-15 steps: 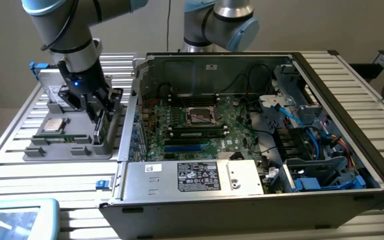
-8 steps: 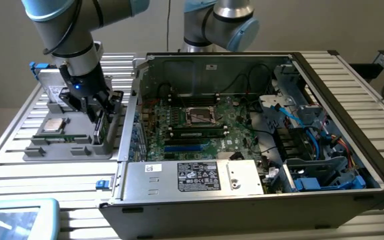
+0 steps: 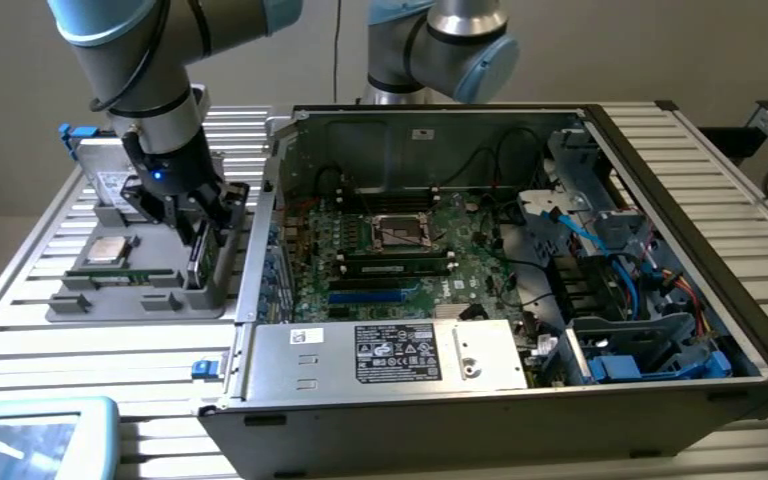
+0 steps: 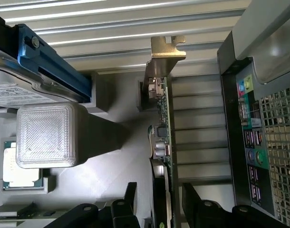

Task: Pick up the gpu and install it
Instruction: 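Pick up the gpu and move the gpu toward the slot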

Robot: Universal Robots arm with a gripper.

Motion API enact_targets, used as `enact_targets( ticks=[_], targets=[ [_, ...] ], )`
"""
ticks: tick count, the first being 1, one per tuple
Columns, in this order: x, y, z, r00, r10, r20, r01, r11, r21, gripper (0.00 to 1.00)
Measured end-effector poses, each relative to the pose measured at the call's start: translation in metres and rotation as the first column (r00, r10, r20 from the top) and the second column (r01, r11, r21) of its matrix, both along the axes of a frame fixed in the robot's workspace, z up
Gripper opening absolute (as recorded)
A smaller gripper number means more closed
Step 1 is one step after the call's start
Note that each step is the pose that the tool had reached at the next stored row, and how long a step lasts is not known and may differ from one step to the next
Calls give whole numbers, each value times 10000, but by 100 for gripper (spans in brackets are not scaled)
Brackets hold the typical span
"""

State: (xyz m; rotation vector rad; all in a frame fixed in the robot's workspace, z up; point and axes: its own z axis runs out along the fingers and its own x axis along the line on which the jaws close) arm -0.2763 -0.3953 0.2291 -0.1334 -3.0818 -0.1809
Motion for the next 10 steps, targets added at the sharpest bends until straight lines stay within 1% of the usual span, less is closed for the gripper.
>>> enact_targets(
  ticks=[7, 8, 9, 10],
  targets=[
    [1, -9, -18, 10000, -49, -31, 49, 10000, 0, 50],
    [0, -9, -20, 10000, -57, -40, 57, 10000, -1, 48],
    [0, -9, -21, 10000, -61, -46, 61, 10000, -3, 42],
    [0, -9, -23, 10000, -63, -50, 63, 10000, -2, 42]
  ],
)
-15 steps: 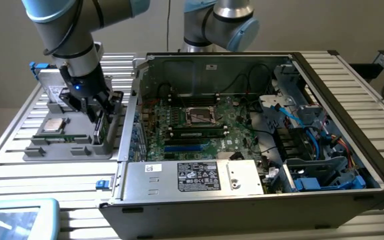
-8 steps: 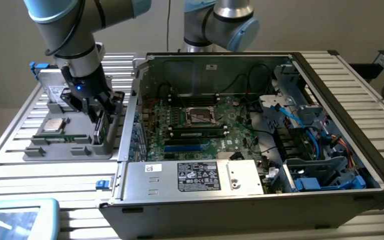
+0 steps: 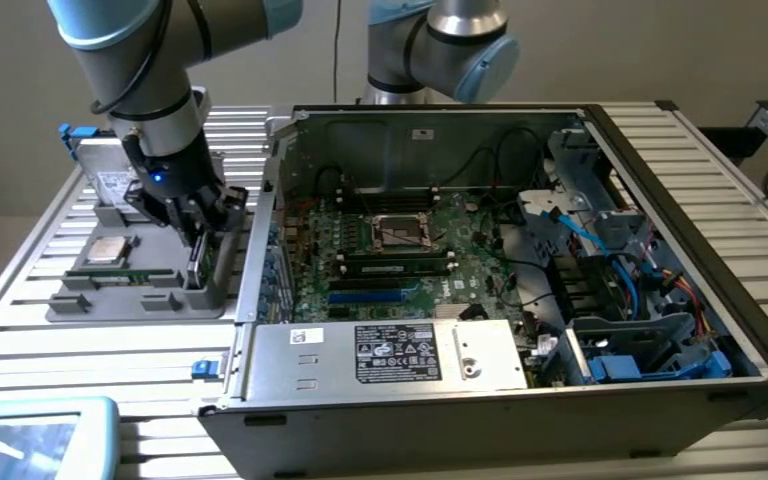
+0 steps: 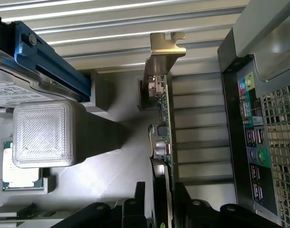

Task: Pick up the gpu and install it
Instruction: 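Pick up the gpu and move the gpu toward the slot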

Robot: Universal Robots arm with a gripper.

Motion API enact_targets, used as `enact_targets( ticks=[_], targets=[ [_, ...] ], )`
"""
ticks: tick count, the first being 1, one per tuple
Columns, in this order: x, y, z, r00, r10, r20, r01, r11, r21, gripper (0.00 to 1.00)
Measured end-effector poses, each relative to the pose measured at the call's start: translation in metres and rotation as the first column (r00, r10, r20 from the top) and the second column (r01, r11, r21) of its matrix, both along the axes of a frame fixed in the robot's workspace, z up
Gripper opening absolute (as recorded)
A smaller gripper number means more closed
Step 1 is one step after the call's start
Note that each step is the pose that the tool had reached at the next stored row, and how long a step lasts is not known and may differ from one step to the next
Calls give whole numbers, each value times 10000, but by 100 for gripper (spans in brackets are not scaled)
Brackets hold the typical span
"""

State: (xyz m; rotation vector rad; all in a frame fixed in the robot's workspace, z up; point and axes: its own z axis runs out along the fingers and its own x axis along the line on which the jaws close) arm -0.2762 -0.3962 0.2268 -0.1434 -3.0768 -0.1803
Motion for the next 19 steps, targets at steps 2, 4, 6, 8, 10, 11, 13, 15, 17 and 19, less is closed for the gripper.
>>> enact_targets(
  ticks=[2, 4, 6, 8, 10, 11, 13, 15, 17, 19],
  targets=[
    [0, 0, -1, 10000, 0, -2, 0, 10000, 1, 29],
    [0, 0, -1, 10000, -1, -3, 1, 10000, 1, 27],
    [0, 0, -1, 10000, -1, -3, 1, 10000, 1, 27],
    [0, 0, -2, 10000, -1, -9, 1, 10000, 1, 27],
    [0, 0, 0, 10000, 0, -9, 0, 10000, 2, 27],
    [-1, 0, 22, 10000, 0, -6, 0, 10000, 6, 27],
    [-4, 0, 115, 10000, 0, -9, 0, 10000, 4, 27],
    [-9, 0, 202, 10000, 0, -10, 0, 10000, 4, 27],
    [-12, 0, 284, 10000, 2, -11, -2, 10000, 3, 27],
    [-15, 0, 367, 10000, 3, -10, -3, 10000, 5, 27]
  ],
)
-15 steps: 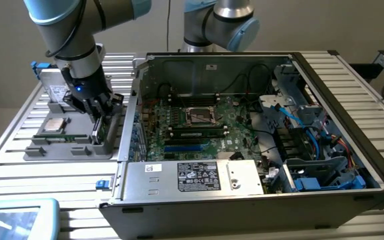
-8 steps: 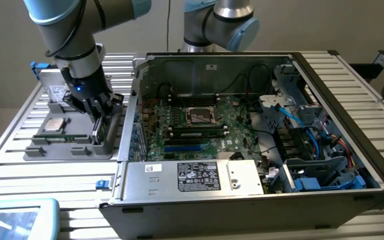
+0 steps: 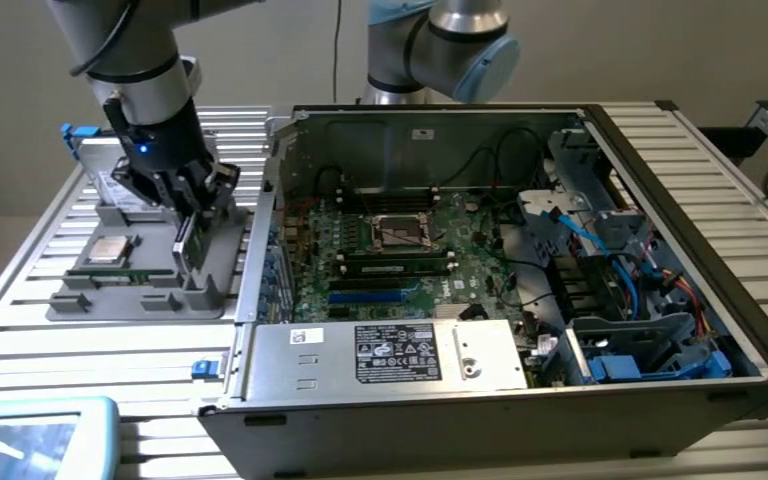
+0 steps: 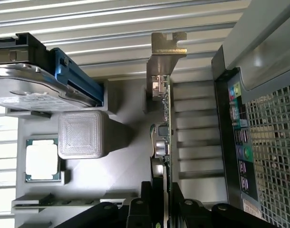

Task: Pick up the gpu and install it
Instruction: 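Pick up the gpu and move the gpu toward the slot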

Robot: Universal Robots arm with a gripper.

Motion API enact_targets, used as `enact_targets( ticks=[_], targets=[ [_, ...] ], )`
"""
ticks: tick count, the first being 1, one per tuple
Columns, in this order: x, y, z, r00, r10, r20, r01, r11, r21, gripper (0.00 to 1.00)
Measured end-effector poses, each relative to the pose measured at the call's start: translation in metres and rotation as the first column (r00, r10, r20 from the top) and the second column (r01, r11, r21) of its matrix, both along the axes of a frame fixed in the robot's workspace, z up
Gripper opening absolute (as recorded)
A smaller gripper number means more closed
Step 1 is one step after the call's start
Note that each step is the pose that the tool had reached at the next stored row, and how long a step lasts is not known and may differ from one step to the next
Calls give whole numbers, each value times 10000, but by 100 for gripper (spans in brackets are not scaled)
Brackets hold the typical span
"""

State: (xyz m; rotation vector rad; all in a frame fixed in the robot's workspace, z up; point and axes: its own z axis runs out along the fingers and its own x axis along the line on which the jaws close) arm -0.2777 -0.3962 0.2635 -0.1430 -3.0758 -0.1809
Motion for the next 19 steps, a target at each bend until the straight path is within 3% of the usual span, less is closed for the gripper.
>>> enact_targets(
  ticks=[19],
  targets=[
    [19, 0, 860, 10000, 7, 1, -7, 10000, 1, 27]
  ],
)
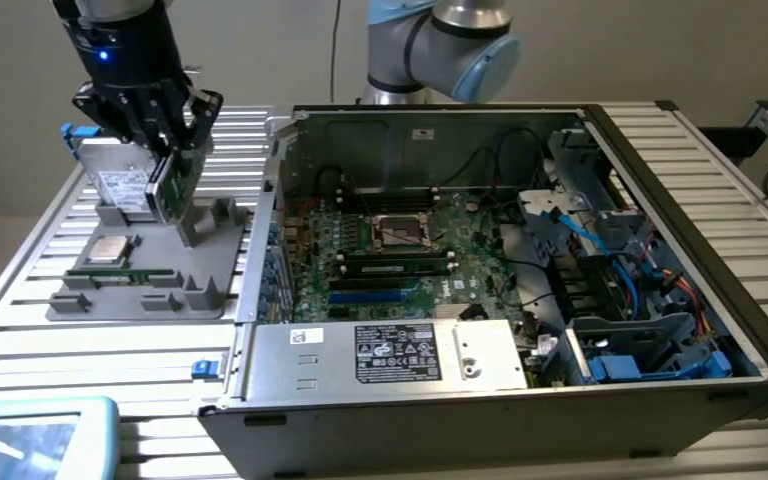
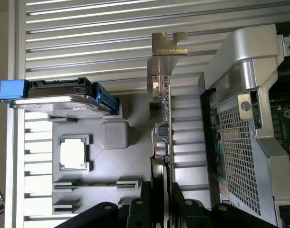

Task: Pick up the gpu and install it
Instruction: 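Pick up the gpu and move the gpu toward the slot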

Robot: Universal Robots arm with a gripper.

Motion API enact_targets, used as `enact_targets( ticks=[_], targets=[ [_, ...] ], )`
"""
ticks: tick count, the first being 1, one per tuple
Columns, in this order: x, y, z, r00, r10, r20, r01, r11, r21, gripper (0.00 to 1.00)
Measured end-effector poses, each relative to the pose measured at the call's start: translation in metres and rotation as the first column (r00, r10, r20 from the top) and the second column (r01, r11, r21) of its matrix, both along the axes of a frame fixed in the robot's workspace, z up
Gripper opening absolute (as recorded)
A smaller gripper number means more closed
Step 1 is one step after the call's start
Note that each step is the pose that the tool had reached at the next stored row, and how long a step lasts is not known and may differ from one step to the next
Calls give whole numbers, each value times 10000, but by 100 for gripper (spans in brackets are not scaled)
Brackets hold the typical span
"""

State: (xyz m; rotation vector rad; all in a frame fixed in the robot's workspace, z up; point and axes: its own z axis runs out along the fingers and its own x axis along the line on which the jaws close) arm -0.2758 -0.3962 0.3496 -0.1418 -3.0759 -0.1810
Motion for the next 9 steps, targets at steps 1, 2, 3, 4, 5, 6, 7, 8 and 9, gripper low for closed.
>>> enact_targets(
  ticks=[1, 2, 3, 4, 5, 6, 7, 8, 9],
  targets=[
    [21, 0, 50, 10000, 0, -2, 0, 10000, -2, 27],
    [47, 0, 94, 10000, 0, -1, 0, 10000, -1, 27],
    [74, 0, 139, 10000, 0, -1, 0, 10000, -1, 27],
    [103, 0, 185, 10000, 0, 0, 0, 10000, -1, 27],
    [132, 0, 230, 10000, 0, 0, 0, 10000, 0, 27],
    [162, -1, 276, 10000, -1, -2, 1, 10000, -2, 27],
    [194, -1, 321, 10000, 0, -1, 0, 10000, -1, 27],
    [227, -1, 365, 10000, 0, -1, 0, 10000, -1, 27],
    [263, -2, 412, 10000, 0, -1, 0, 10000, -1, 27]
  ],
)
